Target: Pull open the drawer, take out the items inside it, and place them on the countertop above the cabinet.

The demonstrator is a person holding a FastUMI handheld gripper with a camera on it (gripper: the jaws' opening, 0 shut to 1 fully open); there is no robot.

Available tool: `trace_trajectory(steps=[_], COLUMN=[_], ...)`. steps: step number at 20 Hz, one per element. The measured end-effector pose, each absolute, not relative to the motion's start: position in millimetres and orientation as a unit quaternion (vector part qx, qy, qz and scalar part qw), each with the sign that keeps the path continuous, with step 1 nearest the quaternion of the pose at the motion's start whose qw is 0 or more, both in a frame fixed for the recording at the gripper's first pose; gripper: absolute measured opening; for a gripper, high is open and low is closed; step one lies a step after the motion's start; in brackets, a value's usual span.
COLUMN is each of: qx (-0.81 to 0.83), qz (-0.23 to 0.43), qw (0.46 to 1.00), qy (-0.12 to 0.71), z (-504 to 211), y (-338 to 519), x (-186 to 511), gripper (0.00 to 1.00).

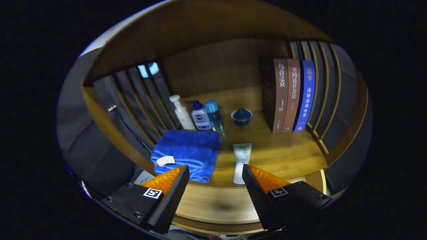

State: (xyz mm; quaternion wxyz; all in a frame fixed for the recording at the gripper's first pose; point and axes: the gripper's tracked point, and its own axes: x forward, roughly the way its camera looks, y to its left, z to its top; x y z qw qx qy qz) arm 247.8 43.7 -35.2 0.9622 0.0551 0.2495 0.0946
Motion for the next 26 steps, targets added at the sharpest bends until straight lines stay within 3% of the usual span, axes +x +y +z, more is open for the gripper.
trace_trajectory(steps=[12,26], qx=[-0.010,-0.031], qz=[0.017,0.007], qw=[0.999,0.999], qy=[-0.043,0.015], z=[-18,-196], y=[10,-7], x=[90,52], gripper=[0.99,1.00])
